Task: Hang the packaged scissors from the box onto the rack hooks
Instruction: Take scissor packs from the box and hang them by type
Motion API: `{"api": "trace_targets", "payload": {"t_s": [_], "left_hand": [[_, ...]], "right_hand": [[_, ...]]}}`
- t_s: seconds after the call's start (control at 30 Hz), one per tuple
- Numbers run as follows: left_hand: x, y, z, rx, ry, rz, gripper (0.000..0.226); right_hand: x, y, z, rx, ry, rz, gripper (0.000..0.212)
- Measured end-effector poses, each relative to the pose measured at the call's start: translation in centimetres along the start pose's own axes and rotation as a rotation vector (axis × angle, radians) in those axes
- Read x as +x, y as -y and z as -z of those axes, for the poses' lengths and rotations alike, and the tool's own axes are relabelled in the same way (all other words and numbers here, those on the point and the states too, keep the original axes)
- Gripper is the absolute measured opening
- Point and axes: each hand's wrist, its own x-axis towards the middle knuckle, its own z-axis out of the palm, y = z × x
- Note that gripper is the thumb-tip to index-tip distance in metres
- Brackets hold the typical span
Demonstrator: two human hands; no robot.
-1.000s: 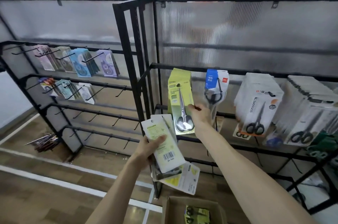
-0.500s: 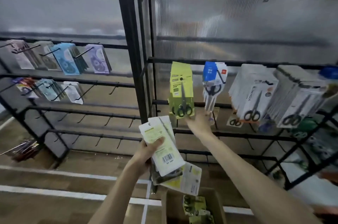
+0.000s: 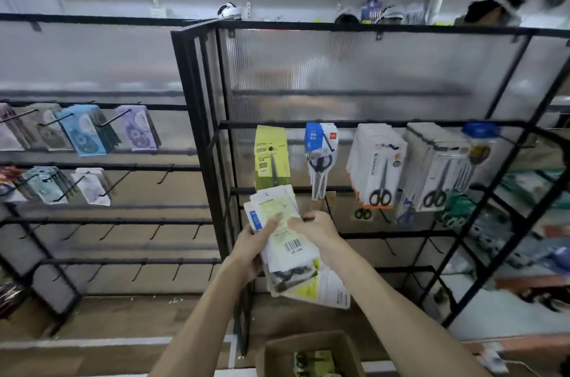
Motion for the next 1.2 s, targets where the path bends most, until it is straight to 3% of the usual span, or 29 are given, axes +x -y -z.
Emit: {"api": "trace_targets", "payload": {"t_s": [0.13,0.37,0.5,0.6,0.77,0.87,1.0,1.1,1.2], "left_hand": [[-0.4,-1.0,-0.8,0.010,0.025,-0.053,0.024],[-0.5,-1.2,-0.9,0.017,0.013,-0.040,0.024],[-0.4,-1.1,-0.2,0.036,-0.053,-0.022,0.024],[-0.3,-1.2,0.8,0.068,-0.096,-0.051,0.026],[-0.8,-1.2,0.7,0.103,-0.074,-0.073,0.021],[-1.0,-1.0,0.8,0.107,-0.082,-0.068,0.022],[-1.5,-1.2,1.7,0.068,-0.082,-0.068,0.018],[-1.6,-1.6,2.2,0.094,-0.066,-0.091,0.020],[-1.7,-2.1,2.8,0.122,-0.062,-0.095,0.021]], "right_hand": [[0.2,0.5,1.3,0.070,-0.061,-0.034,0.014],[-0.5,0.9,1.9,0.070,-0.175,-0.025,0.043],[-0.8,1.3,3.0,0.228,-0.219,0.012,0.016],[-0.6,1.6,4.1,0.212,-0.275,0.089,0.012],[-1.3,1.5,1.9,0.065,-0.080,0.094,0.009],[-1.4,0.5,-0.2,0.223,0.002,-0.008,0.030],[-0.6,-0.3,-0.4,0.377,0.052,-0.114,0.039],[-0.6,-0.5,-0.5,0.315,0.186,-0.199,0.064],[-0.4,-0.2,-0.4,0.168,0.111,-0.100,0.049]]}}
